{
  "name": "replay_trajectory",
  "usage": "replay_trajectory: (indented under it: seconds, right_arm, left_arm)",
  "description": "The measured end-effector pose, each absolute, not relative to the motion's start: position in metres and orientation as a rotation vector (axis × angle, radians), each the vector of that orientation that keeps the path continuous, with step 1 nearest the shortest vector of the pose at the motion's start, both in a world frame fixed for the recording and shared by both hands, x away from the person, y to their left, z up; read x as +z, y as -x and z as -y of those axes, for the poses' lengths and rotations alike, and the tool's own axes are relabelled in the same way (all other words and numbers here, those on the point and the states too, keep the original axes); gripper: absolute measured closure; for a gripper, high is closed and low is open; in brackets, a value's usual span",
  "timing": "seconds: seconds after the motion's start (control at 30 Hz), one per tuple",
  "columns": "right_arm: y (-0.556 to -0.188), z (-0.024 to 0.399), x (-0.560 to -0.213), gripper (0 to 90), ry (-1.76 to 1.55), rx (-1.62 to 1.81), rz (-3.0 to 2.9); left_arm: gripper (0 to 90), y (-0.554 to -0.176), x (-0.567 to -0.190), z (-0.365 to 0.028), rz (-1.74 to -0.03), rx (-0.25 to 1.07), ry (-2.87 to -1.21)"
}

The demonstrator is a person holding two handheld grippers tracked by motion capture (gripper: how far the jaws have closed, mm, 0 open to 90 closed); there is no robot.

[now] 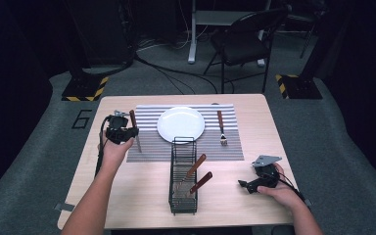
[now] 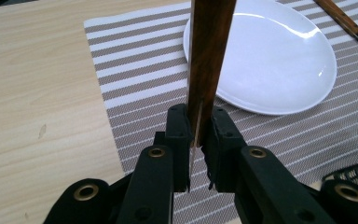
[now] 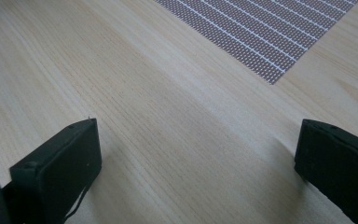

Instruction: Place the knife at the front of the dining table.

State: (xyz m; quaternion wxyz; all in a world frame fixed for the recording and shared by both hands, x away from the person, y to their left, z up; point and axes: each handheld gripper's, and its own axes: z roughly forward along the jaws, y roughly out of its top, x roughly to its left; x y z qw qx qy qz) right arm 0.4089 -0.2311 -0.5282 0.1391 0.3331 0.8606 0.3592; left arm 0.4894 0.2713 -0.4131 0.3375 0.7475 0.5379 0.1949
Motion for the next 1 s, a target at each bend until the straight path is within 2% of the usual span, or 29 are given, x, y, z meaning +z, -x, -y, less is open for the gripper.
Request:
replay_trajectory:
  seconds: [0.27,0.67,1.0]
  right_arm:
    - [-0.409,0.231,-0.528,0.0,-0.964,1.039,-2.488]
    - [-0.409,0.231,-0.528,0.0,-0.964,1.039,-2.488]
    - [-0.409,0.231,-0.528,0.0,-0.966,1.039,-2.488]
  left_arm:
    - [80.4,-0.508,-0.420,-0.266,-1.419,0.505,-1.932]
    - [80.5,-0.532,-0.439,-0.277,-1.511,0.429,-1.777]
    - [80.5,-0.550,-0.447,-0.271,-1.557,0.403,-1.795]
